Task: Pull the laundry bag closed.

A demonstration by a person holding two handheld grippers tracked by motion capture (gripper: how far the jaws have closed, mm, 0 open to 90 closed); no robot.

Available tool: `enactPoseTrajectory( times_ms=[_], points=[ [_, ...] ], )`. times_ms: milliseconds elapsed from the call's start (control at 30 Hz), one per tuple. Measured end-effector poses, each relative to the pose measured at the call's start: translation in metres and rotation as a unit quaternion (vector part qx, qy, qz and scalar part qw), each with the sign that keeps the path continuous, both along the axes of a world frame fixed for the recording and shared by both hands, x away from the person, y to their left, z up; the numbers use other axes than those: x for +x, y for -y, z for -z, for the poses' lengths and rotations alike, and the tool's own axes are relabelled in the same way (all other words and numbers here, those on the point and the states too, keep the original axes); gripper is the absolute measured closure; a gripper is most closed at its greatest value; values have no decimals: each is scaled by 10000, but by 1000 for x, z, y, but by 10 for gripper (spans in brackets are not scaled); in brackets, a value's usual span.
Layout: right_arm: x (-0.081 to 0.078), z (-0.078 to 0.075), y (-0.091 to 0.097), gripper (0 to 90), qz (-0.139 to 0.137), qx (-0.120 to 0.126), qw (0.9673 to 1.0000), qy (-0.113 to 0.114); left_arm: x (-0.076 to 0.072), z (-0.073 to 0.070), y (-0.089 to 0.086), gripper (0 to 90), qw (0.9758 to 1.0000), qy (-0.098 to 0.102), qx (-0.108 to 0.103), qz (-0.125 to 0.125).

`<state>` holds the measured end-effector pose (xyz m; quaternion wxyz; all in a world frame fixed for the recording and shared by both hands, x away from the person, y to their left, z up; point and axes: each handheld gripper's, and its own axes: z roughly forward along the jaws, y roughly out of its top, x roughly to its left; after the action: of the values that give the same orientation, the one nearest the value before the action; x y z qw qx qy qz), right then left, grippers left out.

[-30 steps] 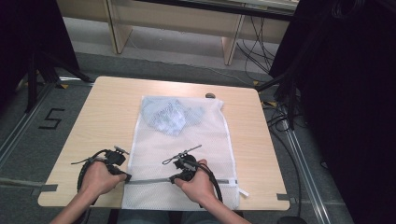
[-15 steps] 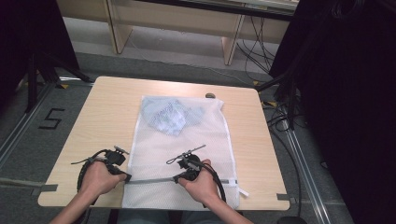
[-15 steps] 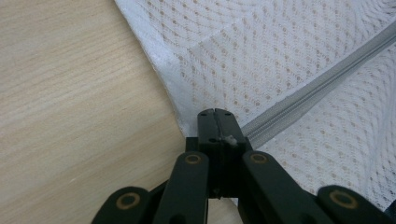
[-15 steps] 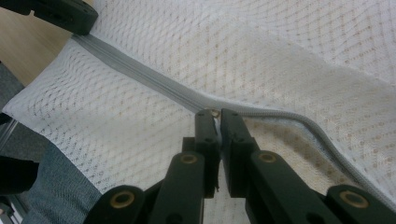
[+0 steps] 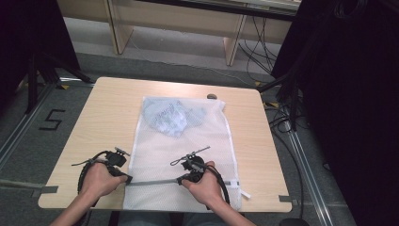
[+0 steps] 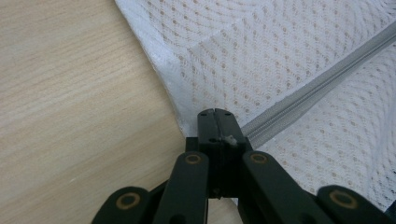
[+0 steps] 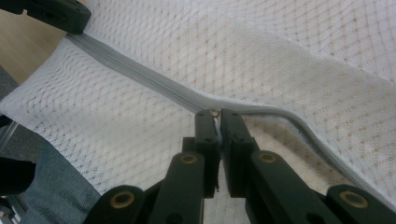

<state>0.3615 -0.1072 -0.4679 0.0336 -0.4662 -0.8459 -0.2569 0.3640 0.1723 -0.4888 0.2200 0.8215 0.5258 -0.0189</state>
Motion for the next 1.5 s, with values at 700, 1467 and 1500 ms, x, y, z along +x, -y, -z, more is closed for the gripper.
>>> enactPoseTrajectory(
  times_ms=[700,1467,1500],
  points=[
    [0,-3,9,870,33,3,10000,36,0,0,0,900,10000,2,3,7],
    [-3,-2,21,870,195,56,9998,-9,2,0,-2,900,9999,68,38,131],
    [-3,-2,20,870,227,74,9997,-51,0,0,0,900,10000,-10,-28,-22]
  ],
)
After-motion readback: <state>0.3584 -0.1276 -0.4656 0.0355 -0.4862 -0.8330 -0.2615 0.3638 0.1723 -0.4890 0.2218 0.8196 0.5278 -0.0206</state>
